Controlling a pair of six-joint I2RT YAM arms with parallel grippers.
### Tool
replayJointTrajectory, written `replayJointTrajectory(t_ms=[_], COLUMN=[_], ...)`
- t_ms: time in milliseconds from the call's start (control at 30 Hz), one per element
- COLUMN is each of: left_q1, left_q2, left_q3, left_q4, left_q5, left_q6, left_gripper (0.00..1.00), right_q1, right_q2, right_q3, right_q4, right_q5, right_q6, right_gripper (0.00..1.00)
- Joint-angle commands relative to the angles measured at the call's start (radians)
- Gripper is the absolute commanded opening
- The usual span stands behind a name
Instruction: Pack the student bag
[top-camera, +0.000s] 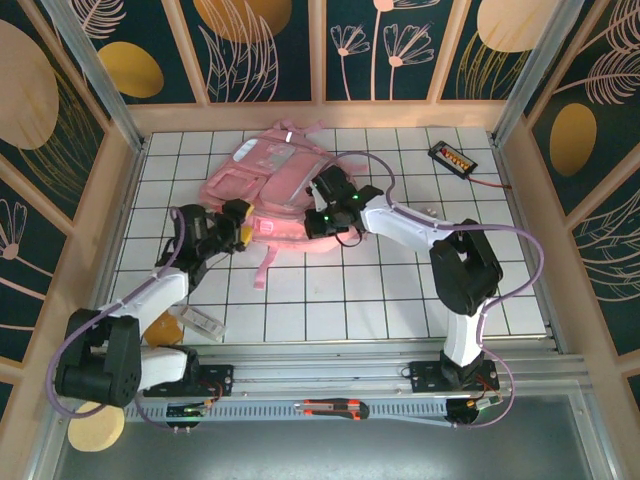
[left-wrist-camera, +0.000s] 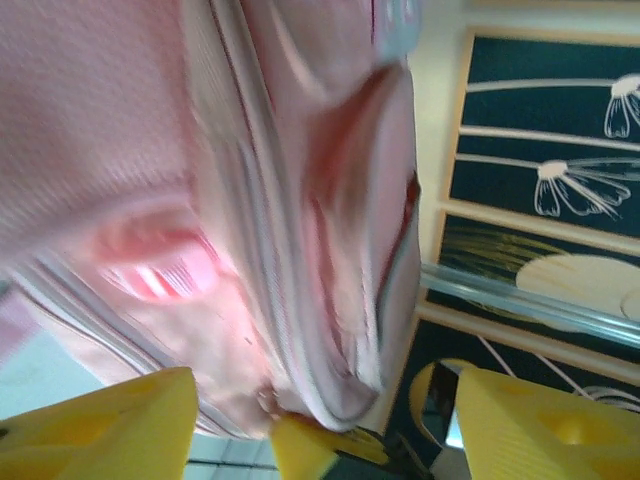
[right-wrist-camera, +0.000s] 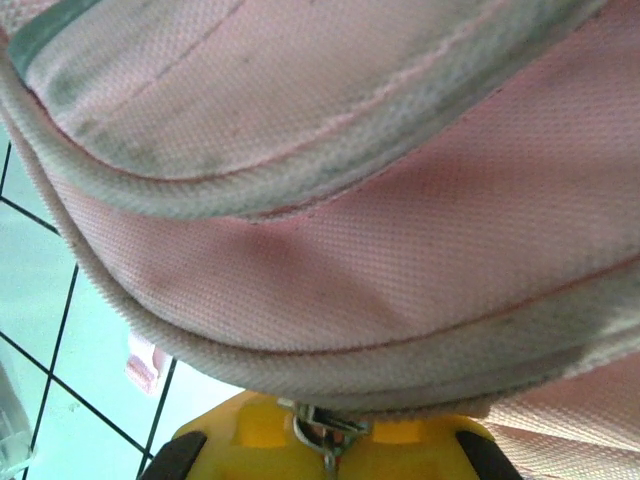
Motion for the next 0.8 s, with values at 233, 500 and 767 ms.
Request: replayJointTrajectory(t_ms=[233,500,767], left_q1=[-0.112,-0.115,-0.112], left_q2=[0.213,0.281,0.306], left_q3=[0.021,0.050,0.059], left_q4=[0.286,0.319,0.283], left_q5=[-0.046,-0.048,-0.002], left_q6=[-0.193,-0.195,-0.102], left_gripper=[0.50,0.29,0.00], right_q1=[0.059,0.078,0.070], right_q2=[0.002,0.002,0.007], right_q3=[0.052,0.041,0.046], right_q4=[0.036,0.045,0.004], right_q5=[-0.012,-0.003,0.032], right_q6=[0.018,0.028,0.014], right_gripper=[0.00,0.00,0.00])
